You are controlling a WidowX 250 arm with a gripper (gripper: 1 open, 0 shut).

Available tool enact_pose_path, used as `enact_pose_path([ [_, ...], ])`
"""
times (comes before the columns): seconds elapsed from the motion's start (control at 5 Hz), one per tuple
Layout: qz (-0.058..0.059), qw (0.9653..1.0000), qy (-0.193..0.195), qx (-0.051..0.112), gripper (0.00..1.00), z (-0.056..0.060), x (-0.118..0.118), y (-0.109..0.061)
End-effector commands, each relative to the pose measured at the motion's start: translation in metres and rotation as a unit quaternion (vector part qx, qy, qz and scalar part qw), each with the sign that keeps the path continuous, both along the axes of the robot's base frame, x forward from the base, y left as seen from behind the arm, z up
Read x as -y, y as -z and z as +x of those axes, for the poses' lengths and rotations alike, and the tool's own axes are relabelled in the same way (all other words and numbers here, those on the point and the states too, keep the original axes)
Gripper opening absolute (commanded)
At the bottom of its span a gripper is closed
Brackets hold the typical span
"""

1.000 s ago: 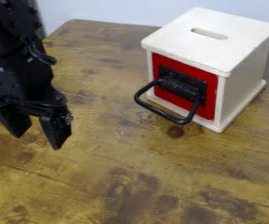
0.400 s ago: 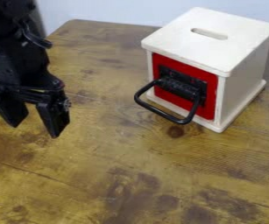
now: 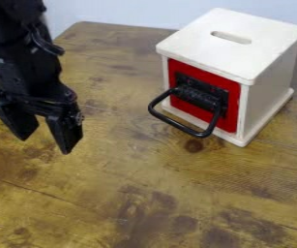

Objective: Close the drawer

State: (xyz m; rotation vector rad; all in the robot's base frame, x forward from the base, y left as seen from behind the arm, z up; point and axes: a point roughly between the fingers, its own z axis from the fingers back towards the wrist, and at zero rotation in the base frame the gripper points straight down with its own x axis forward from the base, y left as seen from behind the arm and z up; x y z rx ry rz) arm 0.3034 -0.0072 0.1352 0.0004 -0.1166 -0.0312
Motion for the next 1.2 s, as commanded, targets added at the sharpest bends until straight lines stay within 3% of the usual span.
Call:
enact_pose_path([
  [0.0, -0.001, 1.0000, 0.001, 0.008, 1.00, 0.002, -0.001, -0.002],
  [0.6, 0.000, 0.9996, -0.023, 0.014, 1.00, 0.000, -0.010, -0.001],
  [1.0, -0.001, 0.9992, 0.035, 0.018, 1.00, 0.015, 0.018, -0.004],
])
